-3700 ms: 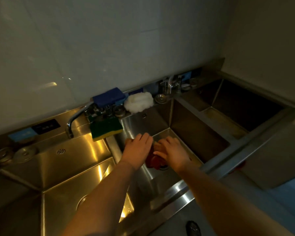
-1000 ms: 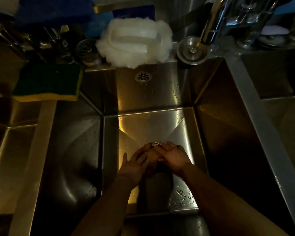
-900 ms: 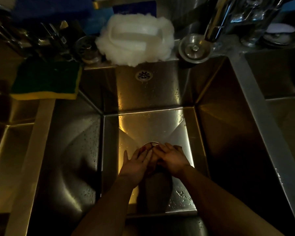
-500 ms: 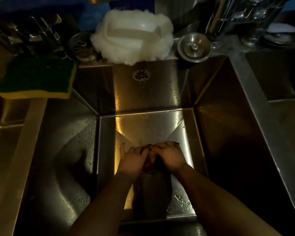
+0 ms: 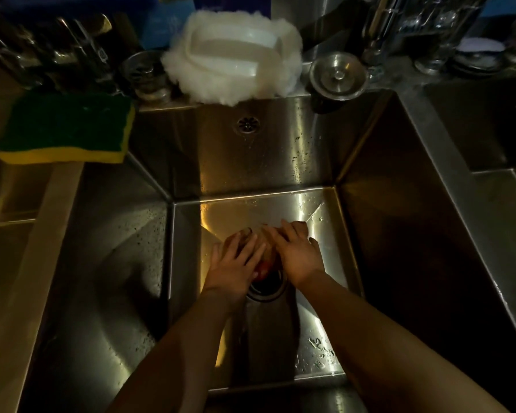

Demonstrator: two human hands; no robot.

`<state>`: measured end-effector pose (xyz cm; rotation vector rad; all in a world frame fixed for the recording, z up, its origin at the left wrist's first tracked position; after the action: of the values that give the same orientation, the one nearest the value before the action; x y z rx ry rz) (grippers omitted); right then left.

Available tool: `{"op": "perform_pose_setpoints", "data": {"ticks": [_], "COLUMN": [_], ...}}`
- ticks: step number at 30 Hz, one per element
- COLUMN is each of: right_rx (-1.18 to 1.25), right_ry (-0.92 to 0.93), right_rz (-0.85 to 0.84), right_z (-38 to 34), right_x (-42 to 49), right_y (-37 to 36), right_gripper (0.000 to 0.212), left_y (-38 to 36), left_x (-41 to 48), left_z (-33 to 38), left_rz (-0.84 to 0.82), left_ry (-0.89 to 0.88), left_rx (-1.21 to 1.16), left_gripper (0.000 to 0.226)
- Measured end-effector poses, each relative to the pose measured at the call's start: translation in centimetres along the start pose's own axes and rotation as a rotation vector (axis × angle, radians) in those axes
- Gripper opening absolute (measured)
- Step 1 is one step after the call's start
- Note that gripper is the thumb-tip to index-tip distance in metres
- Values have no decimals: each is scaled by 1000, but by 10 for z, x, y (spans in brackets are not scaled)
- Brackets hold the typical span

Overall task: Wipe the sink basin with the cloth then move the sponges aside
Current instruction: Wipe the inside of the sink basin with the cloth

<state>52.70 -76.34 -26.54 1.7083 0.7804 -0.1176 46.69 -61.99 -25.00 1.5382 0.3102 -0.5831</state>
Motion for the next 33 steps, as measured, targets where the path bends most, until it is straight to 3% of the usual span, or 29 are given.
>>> {"op": "perform_pose_setpoints", "data": {"ticks": [5,11,16,24,29,33], "right_rx": [-35,4,46,51,52,122], "right_ry": [56,33,23,103,57,-70], "right_rz": [-83,-144,-120,-89,34,213], "right_z": [4,7,0,2,-1,-7], "right_x": [-2,3,21,49,58,50], "right_y": [-21,-37,-38,-34,-20,-16], "right_gripper": [60,71,69,52,50,50], "left_y": [-16,-21,-23,-25,-15,-4], "left_x": [4,16,30,40,45,53], "left_z": [-2,-6,-11,-28,-39,-35], "left_rz": [-120,-135,-181,-67,-111,-131], "left_ry": [-21,-33,21,10,11,57], "left_rx": [32,36,43,-119,-96,-74], "left_gripper": [63,59,58,64,91,73]}}
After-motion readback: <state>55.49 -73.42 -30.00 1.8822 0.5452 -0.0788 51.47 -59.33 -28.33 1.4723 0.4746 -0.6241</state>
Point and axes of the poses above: each hand's wrist, its own x-axis towards the middle knuckle, its own y-axis out of the back of the hand, z = x × y, the point moved 2 cm from there along x, towards the middle knuckle, and after that the axes turned 10 degrees about -z, right-handed, at the moved point
